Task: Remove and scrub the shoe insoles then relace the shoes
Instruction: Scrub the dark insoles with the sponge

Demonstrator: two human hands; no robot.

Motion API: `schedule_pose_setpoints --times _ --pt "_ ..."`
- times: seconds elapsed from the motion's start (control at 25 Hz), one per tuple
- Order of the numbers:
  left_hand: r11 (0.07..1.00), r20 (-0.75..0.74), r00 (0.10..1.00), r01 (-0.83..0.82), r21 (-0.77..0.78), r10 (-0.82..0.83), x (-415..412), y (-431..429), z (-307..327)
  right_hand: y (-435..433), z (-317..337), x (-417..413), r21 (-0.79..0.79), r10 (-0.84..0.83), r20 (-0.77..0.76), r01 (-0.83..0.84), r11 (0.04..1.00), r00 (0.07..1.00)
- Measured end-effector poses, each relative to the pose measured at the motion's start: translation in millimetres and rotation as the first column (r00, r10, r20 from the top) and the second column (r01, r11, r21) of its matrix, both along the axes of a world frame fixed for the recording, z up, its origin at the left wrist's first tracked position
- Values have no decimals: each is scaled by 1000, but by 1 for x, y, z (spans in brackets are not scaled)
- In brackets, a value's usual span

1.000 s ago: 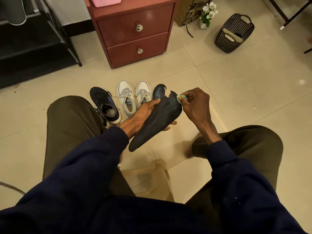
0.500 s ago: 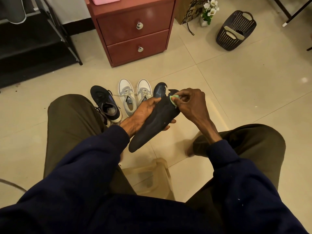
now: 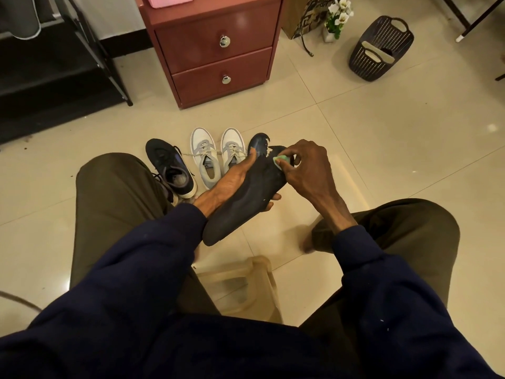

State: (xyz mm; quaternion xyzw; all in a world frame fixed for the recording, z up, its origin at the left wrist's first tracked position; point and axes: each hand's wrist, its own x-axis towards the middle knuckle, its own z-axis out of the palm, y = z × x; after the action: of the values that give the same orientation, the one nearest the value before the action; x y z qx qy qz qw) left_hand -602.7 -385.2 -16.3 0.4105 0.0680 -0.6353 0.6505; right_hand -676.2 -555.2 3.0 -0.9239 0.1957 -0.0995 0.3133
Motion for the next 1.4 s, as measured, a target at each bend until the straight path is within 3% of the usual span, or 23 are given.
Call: schedule_pose_setpoints --times 0.16,0.36,0.56,0.72,0.92,1.08,1.28,1.4 --pt "996 27 999 -32 83 30 -3 -1 2 -10 -4 -4 -126 -152 -27 148 981 988" --pt "995 4 999 -37 97 36 0 -1 4 1 2 -1 7 34 18 -34 999 999" --pt "991 17 999 -39 130 37 -2 0 7 -7 -5 -3 -111 -132 -5 131 985 991" --pt "990 18 999 -45 133 43 -2 -1 5 2 -1 -1 -42 19 32 -18 999 999" --pt "987 28 999 -43 155 39 -3 0 5 -9 -4 -4 -135 -140 8 140 981 990" --pt "989 41 998 -61 135 56 -1 0 1 2 -1 0 -53 38 34 -36 998 999" --pt "988 18 999 -50 146 48 -2 0 2 -7 -5 -3 -135 -128 8 128 983 992" --pt "988 25 998 -52 144 49 -2 -1 3 0 -3 0 -35 0 32 1 999 999"
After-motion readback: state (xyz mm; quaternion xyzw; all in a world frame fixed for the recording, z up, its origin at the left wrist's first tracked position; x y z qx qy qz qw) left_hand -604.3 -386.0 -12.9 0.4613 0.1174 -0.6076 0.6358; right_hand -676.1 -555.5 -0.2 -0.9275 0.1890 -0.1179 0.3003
